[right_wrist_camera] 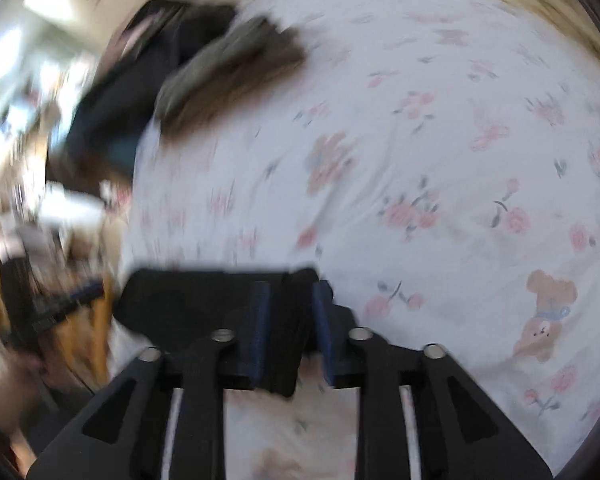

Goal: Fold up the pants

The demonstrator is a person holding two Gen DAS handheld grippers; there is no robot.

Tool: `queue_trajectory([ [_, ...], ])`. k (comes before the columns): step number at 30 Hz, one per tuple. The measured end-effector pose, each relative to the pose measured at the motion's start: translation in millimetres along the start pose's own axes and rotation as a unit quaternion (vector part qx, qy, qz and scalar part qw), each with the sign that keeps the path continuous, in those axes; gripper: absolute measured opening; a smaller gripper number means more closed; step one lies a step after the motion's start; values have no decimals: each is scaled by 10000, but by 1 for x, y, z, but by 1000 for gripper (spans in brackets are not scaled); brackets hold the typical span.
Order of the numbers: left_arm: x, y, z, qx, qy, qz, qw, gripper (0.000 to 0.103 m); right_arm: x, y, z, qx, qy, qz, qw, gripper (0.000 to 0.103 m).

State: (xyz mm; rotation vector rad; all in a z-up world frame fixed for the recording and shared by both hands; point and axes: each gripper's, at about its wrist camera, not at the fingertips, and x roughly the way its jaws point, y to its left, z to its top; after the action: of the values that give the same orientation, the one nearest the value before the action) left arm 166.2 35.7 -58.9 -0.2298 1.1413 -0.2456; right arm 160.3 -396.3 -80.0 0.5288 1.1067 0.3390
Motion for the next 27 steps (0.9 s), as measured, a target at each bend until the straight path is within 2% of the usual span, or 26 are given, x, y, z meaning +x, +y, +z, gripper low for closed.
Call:
queue_trajectory([
  [2, 17, 21, 6, -699, 131, -199, 9973, 45, 10, -13, 7, 493, 0, 205, 9986, 53],
  [3, 27, 26, 10, -862, 254, -270, 9956, 45, 16, -17, 10, 638, 27, 219, 9977, 53],
  [6, 43, 28, 18, -961, 333, -349, 9942, 45, 44, -20, 17, 724, 340, -100, 9967, 52],
  [9, 55, 24, 21, -969, 424, -377, 9937, 42, 64, -16, 19, 659, 528, -173, 9963, 44],
  [10, 60, 22, 21, -921, 458, -387, 9939, 35, 67, -15, 20, 627, 591, -144, 9962, 41],
  [11, 66, 17, 19, -793, 557, -362, 9946, 24, 73, -12, 20, 542, 722, -143, 9958, 29],
  [12, 73, 13, 18, -695, 700, -371, 9944, 21, 75, -10, 19, 486, 806, -157, 9954, 19],
  [13, 76, 11, 16, -655, 717, -383, 9945, 18, 75, -9, 17, 415, 843, -180, 9954, 15],
  [14, 76, 10, 15, -636, 670, -385, 9950, 6, 76, -6, 16, 310, 860, -207, 9956, 8],
  [15, 74, 10, 14, -628, 627, -421, 9952, 6, 74, -4, 16, 235, 839, -236, 9959, 6],
  [17, 66, 6, 13, -477, 532, -364, 9968, 3, 62, -1, 17, 131, 632, -241, 9976, 4],
  [21, 47, 11, 12, -579, 237, -395, 9973, 1, 43, -2, 19, 241, 206, -92, 9995, 3],
  [22, 46, 16, 12, -644, 181, -232, 9975, 1, 39, -3, 18, 250, 107, -135, 9995, 3],
  [24, 54, 23, 14, -775, 285, -222, 9963, 1, 45, -9, 18, 341, 218, -251, 9989, 3],
  [27, 58, 13, 13, -543, 305, -123, 9980, 3, 63, -9, 12, 274, 530, -344, 9976, 5],
])
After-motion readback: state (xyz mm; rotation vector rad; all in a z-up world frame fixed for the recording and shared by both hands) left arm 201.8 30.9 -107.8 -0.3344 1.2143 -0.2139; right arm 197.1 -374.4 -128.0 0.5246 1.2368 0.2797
